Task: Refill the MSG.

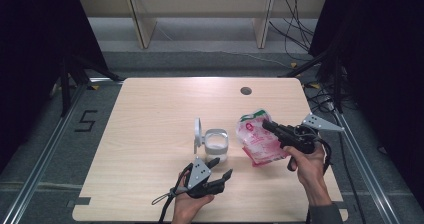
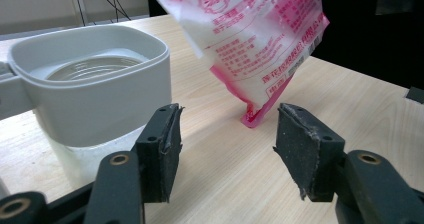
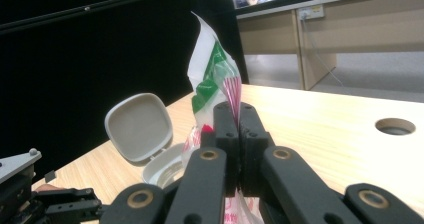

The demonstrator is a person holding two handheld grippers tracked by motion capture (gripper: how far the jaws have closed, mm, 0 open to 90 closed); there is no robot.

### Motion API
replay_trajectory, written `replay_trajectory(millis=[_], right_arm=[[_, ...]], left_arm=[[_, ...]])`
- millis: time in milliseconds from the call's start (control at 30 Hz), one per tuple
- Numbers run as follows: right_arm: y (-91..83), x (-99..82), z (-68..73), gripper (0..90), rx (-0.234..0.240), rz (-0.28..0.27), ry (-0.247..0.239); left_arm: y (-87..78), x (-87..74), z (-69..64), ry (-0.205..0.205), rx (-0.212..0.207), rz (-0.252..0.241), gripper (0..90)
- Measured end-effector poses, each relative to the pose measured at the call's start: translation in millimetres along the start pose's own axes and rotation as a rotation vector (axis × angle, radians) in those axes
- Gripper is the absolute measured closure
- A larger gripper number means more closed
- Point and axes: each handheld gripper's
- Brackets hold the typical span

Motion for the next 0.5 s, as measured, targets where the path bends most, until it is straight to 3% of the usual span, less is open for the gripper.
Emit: replay_trajectory(millis=[33,67,133,200,233,300,333,367,433,500], right_arm=[[-5.6,0.7,0.9,90.0,-0.017,0.022,0.033],[-5.6,0.7,0.9,90.0,-0.017,0.022,0.033],[-9.5,-0.4,-0.1,90.0,-0.041,0.013,0.012],[-13.4,-1.2,-1.1,90.0,-0.056,0.025,-0.006],[-16.1,-1.2,-2.5,90.0,-0.069,0.046,-0.028],[-18.4,-2.7,-2.2,90.0,-0.085,0.036,-0.021],[-20.9,-2.5,-3.5,90.0,-0.095,0.061,-0.039],[-23.5,-2.8,-3.6,90.0,-0.107,0.071,-0.046],[-27.5,-5.5,-3.9,90.0,-0.107,0.065,-0.026],[-31.2,-8.2,-5.9,90.0,-0.122,0.069,-0.036]], left_arm=[[-1.6,0.4,0.4,-0.002,0.007,-0.004,42.9],[-1.6,0.4,0.4,-0.002,0.007,-0.004,42.9],[-3.0,0.9,2.5,0.009,0.015,-0.010,42.8],[-4.9,0.8,3.1,-0.012,0.022,-0.009,42.8],[-4.7,1.4,4.8,0.006,0.013,-0.016,42.8],[-6.1,1.5,4.9,0.002,0.022,-0.011,42.8],[-6.1,1.4,5.1,0.002,0.022,-0.010,42.8],[-4.4,-0.2,4.6,-0.028,0.016,-0.022,42.8],[-4.4,-0.1,4.7,-0.030,0.016,-0.022,42.8],[-6.2,0.7,4.5,-0.027,0.023,-0.012,42.9]])
Point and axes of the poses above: each handheld gripper's, and its own axes: y roughly forward along the jaws, x roughly out of its top, z roughly to its left, and after that the axes turned 15 degrees about -y, right-handed
